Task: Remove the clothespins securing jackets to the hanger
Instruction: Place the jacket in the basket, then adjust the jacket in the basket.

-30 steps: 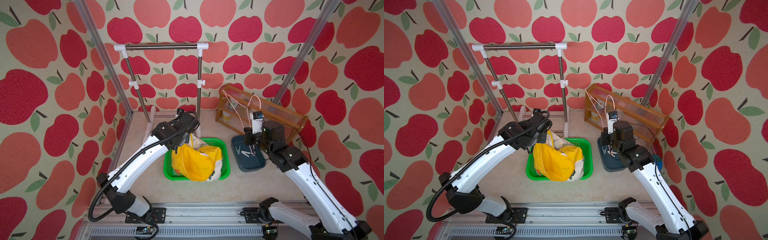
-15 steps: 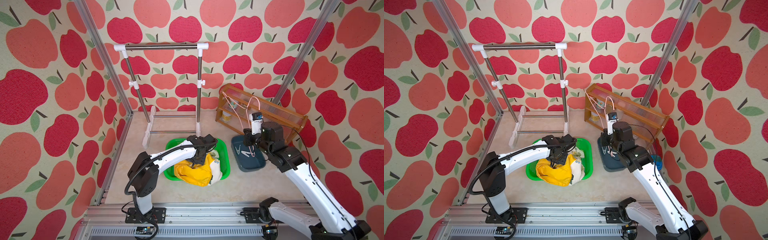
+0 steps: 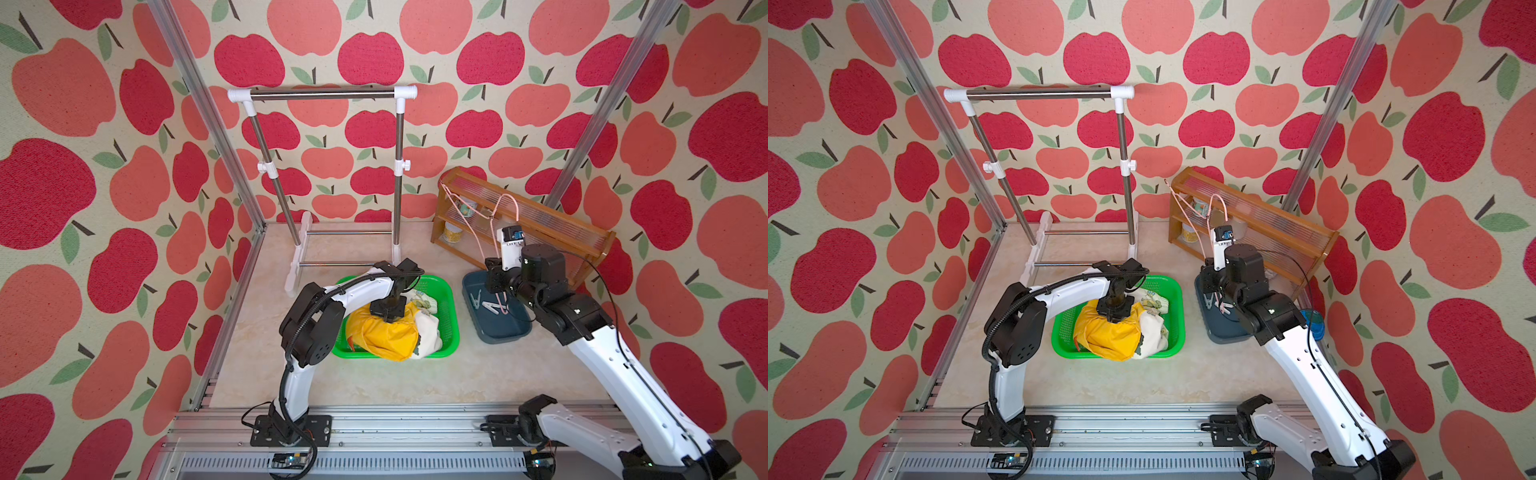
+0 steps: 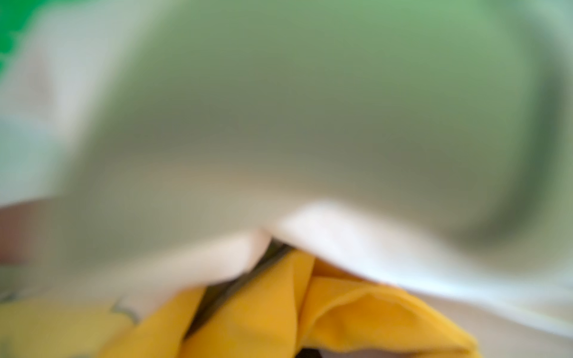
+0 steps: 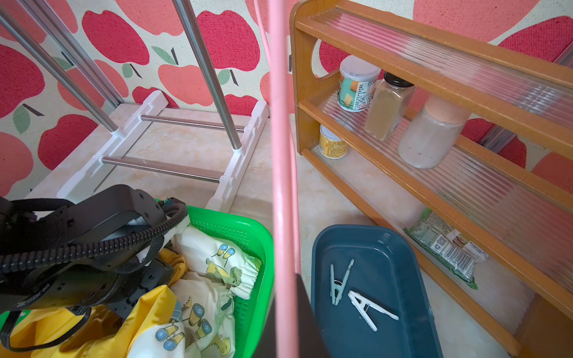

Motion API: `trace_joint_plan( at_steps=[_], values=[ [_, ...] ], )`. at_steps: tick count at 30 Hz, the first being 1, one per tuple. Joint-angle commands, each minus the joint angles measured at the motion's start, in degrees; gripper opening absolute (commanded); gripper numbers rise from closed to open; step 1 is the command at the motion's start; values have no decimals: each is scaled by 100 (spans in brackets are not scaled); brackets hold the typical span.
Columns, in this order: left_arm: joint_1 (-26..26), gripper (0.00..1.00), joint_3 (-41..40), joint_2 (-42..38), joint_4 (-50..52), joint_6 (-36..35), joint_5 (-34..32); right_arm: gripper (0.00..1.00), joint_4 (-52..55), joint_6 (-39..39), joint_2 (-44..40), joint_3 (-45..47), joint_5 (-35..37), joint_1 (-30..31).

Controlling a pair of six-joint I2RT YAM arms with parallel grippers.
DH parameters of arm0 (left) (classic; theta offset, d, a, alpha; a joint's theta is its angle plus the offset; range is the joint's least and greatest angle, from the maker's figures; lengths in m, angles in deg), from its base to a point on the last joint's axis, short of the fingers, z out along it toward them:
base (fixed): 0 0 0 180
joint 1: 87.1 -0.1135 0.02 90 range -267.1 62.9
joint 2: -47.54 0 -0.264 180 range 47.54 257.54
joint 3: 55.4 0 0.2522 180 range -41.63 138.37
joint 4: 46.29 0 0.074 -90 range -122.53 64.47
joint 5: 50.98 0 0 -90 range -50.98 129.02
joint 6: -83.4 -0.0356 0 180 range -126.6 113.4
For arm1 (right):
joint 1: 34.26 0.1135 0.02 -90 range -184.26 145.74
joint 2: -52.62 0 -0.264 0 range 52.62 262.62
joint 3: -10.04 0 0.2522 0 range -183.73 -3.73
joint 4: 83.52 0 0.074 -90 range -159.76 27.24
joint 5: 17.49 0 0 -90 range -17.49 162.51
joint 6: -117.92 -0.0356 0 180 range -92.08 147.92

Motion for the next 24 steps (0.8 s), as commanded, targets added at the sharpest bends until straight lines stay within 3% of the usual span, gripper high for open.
trace_joint_plan(
  at_steps=[1, 2, 4, 7, 14, 16, 19, 24],
  values=[
    [-111, 4, 282, -254, 129, 3, -280, 0, -144, -50, -77, 17, -83, -21],
    [-77, 10, 347, -384, 229, -71, -255, 0, -144, -42, -68, 15, -93, -28],
    [58, 40, 475, -779, 443, -86, -352, 0, -171, -35, -46, 15, -94, -29],
    [181, 57, 641, -1379, 625, -25, -477, 0, -221, -44, 2, 17, -118, -25],
    [148, 66, 1123, -2207, 748, -25, -9, 0, -308, -60, 286, -75, -329, -29],
    [202, 65, 1150, -2385, 924, -128, 340, 0, -379, -55, 339, -98, -390, -29],
    [392, 53, 899, -2665, 1201, -404, 1035, 0, -485, -2, 431, -137, -444, -30],
    [768, 55, 172, -2715, 1352, -555, 1910, 0, -493, 59, 531, -262, -469, -29]
  ],
)
